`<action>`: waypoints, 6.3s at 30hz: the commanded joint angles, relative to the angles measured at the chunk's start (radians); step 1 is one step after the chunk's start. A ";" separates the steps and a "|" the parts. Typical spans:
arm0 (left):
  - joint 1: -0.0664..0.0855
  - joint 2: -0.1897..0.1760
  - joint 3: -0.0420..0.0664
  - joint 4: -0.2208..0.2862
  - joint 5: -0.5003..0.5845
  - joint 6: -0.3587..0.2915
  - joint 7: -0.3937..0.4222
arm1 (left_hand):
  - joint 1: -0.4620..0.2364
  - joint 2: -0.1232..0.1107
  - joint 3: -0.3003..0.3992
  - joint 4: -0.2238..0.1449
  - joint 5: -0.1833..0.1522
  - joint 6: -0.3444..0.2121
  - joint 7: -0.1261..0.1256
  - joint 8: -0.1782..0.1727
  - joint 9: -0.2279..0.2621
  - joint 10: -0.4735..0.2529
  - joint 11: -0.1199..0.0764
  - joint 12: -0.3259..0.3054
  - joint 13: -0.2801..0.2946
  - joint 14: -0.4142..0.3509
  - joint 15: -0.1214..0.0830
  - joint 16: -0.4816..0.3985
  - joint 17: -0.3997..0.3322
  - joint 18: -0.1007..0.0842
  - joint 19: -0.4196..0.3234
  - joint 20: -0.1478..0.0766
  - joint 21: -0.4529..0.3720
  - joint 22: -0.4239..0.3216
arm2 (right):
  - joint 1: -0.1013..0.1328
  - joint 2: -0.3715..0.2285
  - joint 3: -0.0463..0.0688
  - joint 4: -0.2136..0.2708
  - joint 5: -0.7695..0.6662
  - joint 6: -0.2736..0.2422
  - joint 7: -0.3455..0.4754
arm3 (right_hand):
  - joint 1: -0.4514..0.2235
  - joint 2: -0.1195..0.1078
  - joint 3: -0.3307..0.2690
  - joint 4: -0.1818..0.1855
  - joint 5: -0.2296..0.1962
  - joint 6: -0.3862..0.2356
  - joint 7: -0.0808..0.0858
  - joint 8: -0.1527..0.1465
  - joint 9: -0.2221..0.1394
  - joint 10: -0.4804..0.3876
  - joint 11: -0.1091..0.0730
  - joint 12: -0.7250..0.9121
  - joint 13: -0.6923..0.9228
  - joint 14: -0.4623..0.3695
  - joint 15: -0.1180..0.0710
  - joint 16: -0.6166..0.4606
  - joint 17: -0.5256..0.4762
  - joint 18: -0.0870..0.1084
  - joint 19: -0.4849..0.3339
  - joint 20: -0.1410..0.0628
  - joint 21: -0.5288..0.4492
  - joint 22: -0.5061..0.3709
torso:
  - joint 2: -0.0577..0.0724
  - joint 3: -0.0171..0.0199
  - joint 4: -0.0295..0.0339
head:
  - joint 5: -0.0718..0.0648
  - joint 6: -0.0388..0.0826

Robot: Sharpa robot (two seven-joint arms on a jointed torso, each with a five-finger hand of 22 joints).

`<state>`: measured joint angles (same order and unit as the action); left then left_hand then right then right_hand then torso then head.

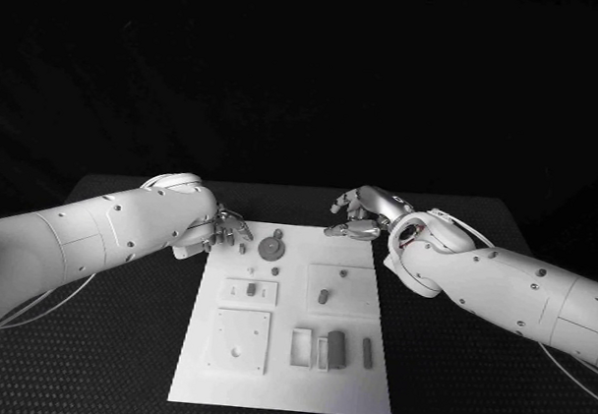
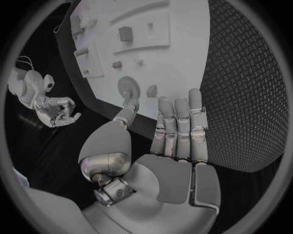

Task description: Assemble the parts on the task board

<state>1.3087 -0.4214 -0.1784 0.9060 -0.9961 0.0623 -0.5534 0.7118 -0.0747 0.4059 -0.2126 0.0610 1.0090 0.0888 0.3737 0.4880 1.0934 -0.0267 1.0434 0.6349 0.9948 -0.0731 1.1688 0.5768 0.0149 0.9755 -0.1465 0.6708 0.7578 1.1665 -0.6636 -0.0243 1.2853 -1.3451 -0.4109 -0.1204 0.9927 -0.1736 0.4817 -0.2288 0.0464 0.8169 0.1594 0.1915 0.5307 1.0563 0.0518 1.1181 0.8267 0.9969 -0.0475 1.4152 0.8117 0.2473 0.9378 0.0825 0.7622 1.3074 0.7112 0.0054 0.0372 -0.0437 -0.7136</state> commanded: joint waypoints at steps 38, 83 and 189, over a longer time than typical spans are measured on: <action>-0.024 0.036 0.000 -0.054 -0.010 0.045 0.034 | 0.006 0.024 -0.003 -0.017 0.000 -0.003 -0.003 0.001 0.002 -0.010 0.002 0.008 0.001 -0.012 0.001 0.010 -0.003 -0.001 -0.004 -0.022 -0.007 0.005 | 0.000 0.007 0.001 0.001 -0.002 0.010 0.006 | 0.000 0.009 -0.008 -0.002 0.003 0.000 0.006 0.004 -0.002 0.001 -0.001 0.004 -0.003 0.001 -0.007 0.003 -0.002 0.015 -0.001 0.003 0.001 0.015 | -0.001 0.0008 -0.0003 | -0.006 -0.004; -0.027 0.040 0.000 -0.065 0.026 0.050 0.041 | 0.168 0.140 0.133 -0.069 -0.013 0.006 -0.005 0.026 0.016 -0.014 0.001 0.018 -0.005 -0.018 0.006 0.025 -0.020 -0.005 -0.003 -0.017 -0.015 0.039 | 0.000 0.007 0.001 -0.004 0.002 0.015 0.006 | -0.001 0.009 -0.008 -0.002 0.003 0.000 0.006 0.004 -0.003 0.001 -0.001 0.005 -0.003 0.001 -0.007 0.003 -0.002 0.015 -0.001 0.003 0.000 0.015 | 0.000 0.0007 0.0004 | -0.010 -0.010; -0.039 -0.223 -0.056 0.391 0.033 -0.036 -0.009 | 0.198 0.143 0.202 -0.070 -0.013 0.027 -0.022 0.077 0.041 0.023 -0.015 0.015 -0.017 0.009 0.004 0.034 -0.031 0.000 0.018 -0.018 -0.009 0.063 | -0.001 -0.012 0.001 -0.007 0.015 0.042 0.015 | -0.002 0.021 -0.009 -0.003 0.003 -0.002 0.006 0.004 -0.004 0.000 0.000 0.006 -0.006 -0.001 -0.007 0.003 -0.004 0.015 -0.003 0.004 -0.001 0.015 | -0.003 0.0002 0.0037 | 0.010 -0.025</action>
<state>1.2748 -0.6479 -0.2315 1.3003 -0.9409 0.0298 -0.5589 0.9025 0.0659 0.6012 -0.2812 0.0456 1.0297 0.0648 0.4451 0.5302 1.0959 -0.0257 1.0570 0.6193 0.9972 -0.0674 1.1997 0.5471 0.0147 0.9868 -0.1497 0.6587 0.8197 1.1664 -0.6751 -0.0242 1.2776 -1.3281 -0.3784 -0.1152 0.9885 -0.1615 0.4789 -0.2316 0.0464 0.8155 0.1607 0.1915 0.5278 1.0562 0.0518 1.1181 0.8220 0.9947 -0.0457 1.4152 0.8091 0.2475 0.9380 0.0822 0.7622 1.3075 0.7077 0.0058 0.0414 -0.0325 -0.7394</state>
